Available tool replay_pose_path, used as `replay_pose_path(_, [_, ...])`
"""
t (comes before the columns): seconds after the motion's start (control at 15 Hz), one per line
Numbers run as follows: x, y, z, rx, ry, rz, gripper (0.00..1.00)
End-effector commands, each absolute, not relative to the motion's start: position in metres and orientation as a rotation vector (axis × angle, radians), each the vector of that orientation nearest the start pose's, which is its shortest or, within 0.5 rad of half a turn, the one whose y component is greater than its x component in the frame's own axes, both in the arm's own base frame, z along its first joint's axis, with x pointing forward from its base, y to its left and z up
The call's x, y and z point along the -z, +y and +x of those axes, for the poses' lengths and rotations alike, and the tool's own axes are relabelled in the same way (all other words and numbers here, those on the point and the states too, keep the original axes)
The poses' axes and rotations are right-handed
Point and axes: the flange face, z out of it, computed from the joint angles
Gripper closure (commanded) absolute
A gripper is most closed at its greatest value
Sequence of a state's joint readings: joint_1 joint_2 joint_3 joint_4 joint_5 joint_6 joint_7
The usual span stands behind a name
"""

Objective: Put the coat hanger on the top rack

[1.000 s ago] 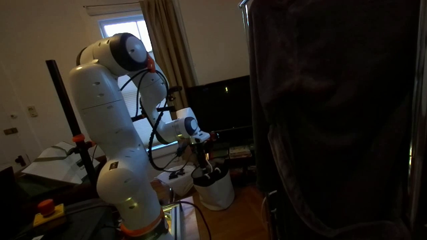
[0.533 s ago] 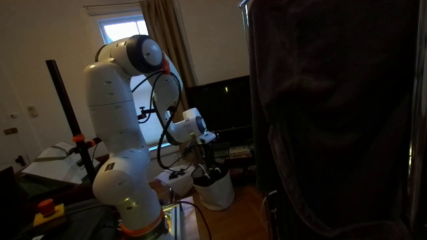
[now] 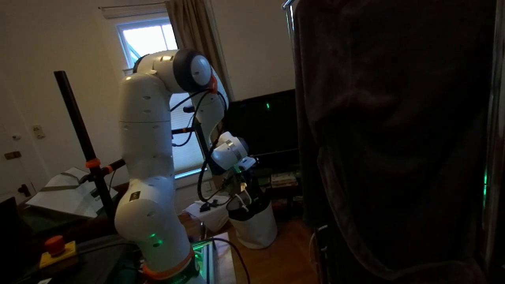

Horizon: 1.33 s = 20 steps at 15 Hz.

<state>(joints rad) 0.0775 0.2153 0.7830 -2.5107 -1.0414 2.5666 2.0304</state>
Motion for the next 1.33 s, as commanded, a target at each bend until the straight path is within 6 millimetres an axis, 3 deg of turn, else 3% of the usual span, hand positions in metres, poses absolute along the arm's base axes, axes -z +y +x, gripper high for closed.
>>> replay_pose_path(0.0, [-0.152,0.375,0.284,0.594,0.457,-3.174,0.00])
replay_pose_path(0.2, [-0.099,0.384,0.305,0.526,0.528,-3.162,0.00])
replay_pose_path(0.27, [-0.138,0.372,0.296,0.567,0.498,-3.163,0.00])
replay_pose_path(0.47, [-0.102,0.380,0.307,0.515,0.524,-3.187,0.00])
replay_pose_path(0.87, [-0.079,0.420,0.338,0.613,0.598,-3.121,0.01])
replay_pose_path(1.13, [-0.070,0.426,0.364,0.655,0.648,-3.117,0.15])
replay_pose_path(1.27, [-0.066,0.425,0.373,0.670,0.676,-3.124,0.27])
